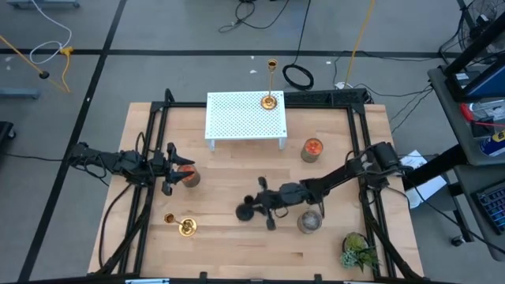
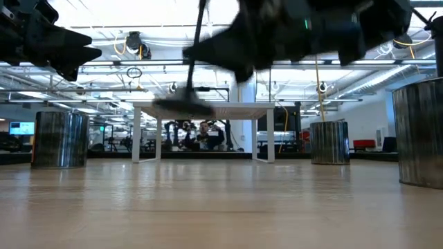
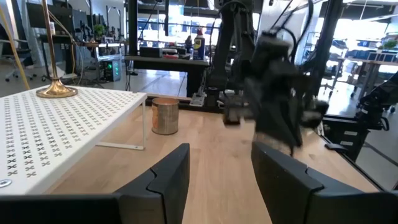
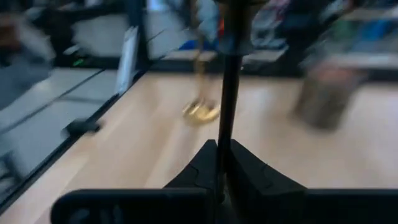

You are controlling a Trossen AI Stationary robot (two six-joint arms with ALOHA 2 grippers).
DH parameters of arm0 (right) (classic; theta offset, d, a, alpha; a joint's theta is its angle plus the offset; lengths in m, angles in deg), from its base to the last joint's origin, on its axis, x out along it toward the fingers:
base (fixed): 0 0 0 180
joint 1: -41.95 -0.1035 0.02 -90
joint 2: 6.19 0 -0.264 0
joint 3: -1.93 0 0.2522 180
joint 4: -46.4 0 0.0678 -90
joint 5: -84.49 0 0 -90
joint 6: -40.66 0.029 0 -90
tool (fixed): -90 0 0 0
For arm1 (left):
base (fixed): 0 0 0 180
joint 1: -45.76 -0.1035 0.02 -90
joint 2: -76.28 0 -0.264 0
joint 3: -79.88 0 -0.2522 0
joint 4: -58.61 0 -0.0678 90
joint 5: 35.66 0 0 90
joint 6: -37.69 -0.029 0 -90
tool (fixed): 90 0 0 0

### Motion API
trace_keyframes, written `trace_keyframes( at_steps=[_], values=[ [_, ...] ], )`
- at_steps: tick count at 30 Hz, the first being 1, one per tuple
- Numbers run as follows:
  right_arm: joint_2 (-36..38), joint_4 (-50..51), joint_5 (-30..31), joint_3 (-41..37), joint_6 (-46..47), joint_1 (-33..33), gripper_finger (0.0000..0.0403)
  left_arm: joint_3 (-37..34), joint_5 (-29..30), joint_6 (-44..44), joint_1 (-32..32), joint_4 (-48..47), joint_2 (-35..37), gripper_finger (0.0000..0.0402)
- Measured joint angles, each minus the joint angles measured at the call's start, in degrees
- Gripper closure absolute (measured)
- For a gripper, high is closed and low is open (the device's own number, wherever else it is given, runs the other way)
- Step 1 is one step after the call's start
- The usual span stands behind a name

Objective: Pick & Place candle stick holders
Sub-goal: Put the black candleholder on the shelf

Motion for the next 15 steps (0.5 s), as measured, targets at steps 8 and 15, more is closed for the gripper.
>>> trace_keyframes(
  at_steps=[8, 15],
  values=[
    [11.98, 0.84, 14.64, 3.95, -7.07, 3.38, 0.0393, 0.0, 0.08, 0.07, 0.0, 0.52, 0.0, 0.0222],
    [10.04, 18.89, 24.11, 19.94, -14.6, 8.97, 0.0393, 0.0, 0.23, 0.16, 0.01, 0.59, 0.0, 0.0222]
  ],
)
